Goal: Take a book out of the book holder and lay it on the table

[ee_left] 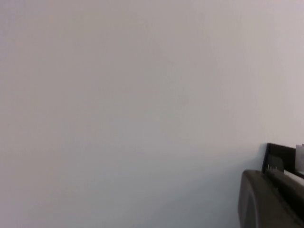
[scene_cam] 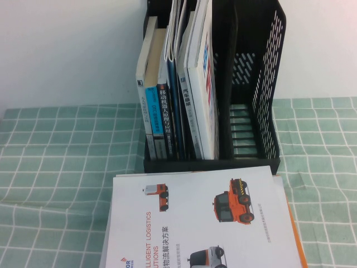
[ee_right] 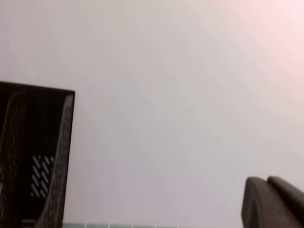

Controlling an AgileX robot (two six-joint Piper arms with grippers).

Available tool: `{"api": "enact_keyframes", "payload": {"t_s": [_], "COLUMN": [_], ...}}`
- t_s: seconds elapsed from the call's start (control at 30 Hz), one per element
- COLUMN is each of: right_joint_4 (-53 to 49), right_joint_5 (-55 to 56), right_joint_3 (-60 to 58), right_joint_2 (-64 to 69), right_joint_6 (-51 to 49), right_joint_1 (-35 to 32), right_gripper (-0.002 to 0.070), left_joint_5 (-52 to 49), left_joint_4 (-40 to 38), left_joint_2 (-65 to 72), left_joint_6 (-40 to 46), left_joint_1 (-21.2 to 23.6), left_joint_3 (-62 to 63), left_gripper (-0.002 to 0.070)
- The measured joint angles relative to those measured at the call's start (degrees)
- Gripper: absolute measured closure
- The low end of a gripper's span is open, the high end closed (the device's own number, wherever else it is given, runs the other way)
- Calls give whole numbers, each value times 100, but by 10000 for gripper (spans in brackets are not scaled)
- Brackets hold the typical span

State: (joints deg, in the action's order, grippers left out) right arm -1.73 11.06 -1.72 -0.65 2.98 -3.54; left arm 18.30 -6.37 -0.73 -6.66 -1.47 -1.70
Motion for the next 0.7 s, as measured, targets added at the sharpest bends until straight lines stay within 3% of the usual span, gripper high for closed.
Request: {"api": "enact_keyframes", "payload": {"t_s": [0.13, 0.3, 0.4, 0.6, 0.7], "right_joint_4": [142, 904, 1123, 1202, 1068], "right_joint_5": [204, 101, 105, 837, 566], "right_joint_3": [0, 0, 0, 21, 347], "right_joint_2": [0, 0, 0, 0, 0], "right_joint_6": [0, 10, 10, 88, 286], "right_joint_1": [0, 0, 0, 0, 0], "right_gripper": [678, 678, 678, 678, 678], "left_joint_5": [329, 1014, 901, -1727, -2950], "left_joint_4": [-139, -994, -1271, -1400, -1241], "left_joint_2": [0, 0, 0, 25, 266], "left_joint_6": [-245, -247, -130, 738, 1302], "left_joint_1": [0, 0, 0, 0, 0], "left_joint_3": [0, 0, 0, 927, 1590], "left_gripper": [678, 678, 678, 678, 678]}}
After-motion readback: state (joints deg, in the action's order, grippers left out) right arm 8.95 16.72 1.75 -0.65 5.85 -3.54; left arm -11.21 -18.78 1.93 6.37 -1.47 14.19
